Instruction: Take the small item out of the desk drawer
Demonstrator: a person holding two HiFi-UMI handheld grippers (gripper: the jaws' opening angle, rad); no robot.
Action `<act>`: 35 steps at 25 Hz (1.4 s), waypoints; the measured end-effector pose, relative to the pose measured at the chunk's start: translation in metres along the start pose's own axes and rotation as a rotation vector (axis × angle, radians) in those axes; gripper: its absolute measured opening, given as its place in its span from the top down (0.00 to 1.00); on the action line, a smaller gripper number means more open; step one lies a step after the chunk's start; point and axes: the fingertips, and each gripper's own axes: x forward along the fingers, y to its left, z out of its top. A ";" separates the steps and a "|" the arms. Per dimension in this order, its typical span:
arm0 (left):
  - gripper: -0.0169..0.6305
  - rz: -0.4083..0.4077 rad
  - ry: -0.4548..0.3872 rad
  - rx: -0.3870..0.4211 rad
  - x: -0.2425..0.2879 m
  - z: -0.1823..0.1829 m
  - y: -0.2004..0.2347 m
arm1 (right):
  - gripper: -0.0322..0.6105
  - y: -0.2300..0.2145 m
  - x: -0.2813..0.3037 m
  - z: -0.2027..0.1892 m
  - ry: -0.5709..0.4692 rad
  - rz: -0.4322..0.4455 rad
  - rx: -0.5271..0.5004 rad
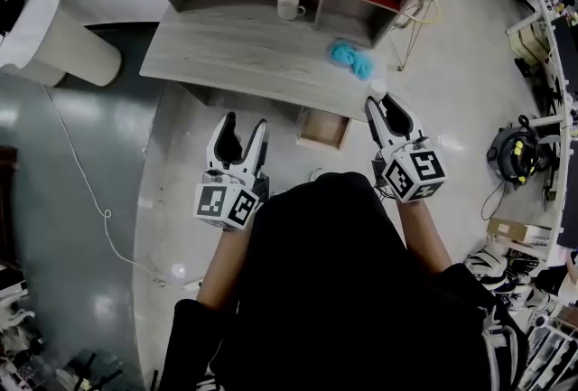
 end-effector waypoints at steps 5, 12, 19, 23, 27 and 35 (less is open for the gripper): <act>0.56 -0.017 0.005 0.009 0.009 -0.003 -0.013 | 0.77 -0.012 -0.009 0.001 -0.008 -0.015 0.008; 0.86 0.012 0.047 0.031 0.010 -0.015 -0.019 | 0.77 -0.022 -0.014 0.001 0.000 -0.021 -0.004; 0.95 0.000 0.061 0.047 0.010 -0.025 -0.030 | 0.77 -0.026 -0.018 -0.010 0.018 -0.030 -0.056; 0.95 0.009 0.073 0.048 0.006 -0.027 -0.027 | 0.77 -0.024 -0.016 -0.013 0.021 -0.024 -0.032; 0.95 0.020 0.084 0.054 0.007 -0.026 -0.021 | 0.78 -0.023 -0.011 -0.012 0.020 -0.024 -0.039; 0.95 0.047 0.094 0.052 0.004 -0.028 -0.011 | 0.78 -0.016 -0.001 -0.013 0.019 0.003 -0.049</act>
